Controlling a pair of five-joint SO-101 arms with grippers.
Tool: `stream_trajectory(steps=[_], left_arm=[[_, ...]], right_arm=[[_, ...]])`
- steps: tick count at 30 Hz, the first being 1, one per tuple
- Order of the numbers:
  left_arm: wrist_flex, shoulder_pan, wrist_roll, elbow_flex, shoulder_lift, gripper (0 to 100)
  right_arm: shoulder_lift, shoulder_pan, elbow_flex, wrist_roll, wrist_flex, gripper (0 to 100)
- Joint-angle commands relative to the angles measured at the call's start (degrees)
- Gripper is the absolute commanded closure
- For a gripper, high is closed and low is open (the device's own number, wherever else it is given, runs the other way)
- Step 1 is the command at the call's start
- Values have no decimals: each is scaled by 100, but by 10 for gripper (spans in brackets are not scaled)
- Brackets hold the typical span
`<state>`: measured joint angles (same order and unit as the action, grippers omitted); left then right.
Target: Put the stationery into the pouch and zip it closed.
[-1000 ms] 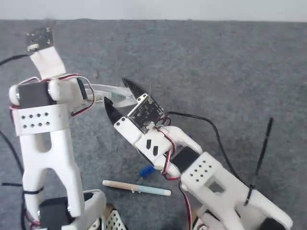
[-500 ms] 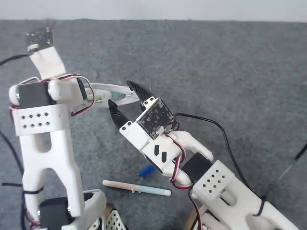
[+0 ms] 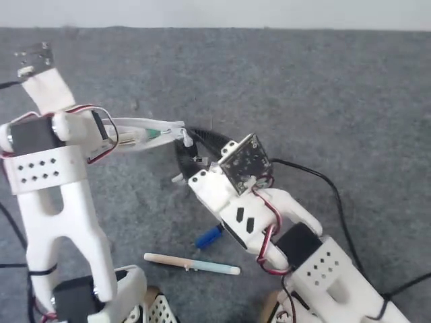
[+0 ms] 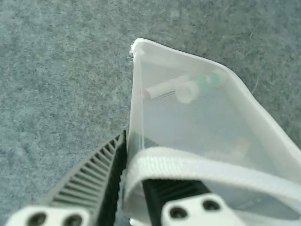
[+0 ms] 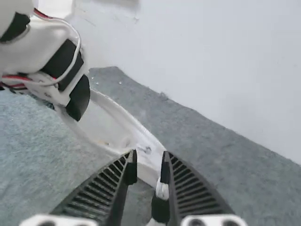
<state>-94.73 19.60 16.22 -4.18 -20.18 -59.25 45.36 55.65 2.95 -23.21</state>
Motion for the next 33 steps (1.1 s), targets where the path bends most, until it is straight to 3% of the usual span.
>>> stream_trajectory(steps=[1,6,15,33], left_arm=[[9,132,70,84,-88,989],[79,554,334,180,-88,989],[123,765,360,251,-88,989],[123,747,360,242,-62,989]], right_arm=[[-277,-207,-79,-114,-356,924],[-259,-629,-79,-853,-699,924],[-31,-646,-79,-914,-866,924],[4198,-664,-2514,-2435,-2149,924]])
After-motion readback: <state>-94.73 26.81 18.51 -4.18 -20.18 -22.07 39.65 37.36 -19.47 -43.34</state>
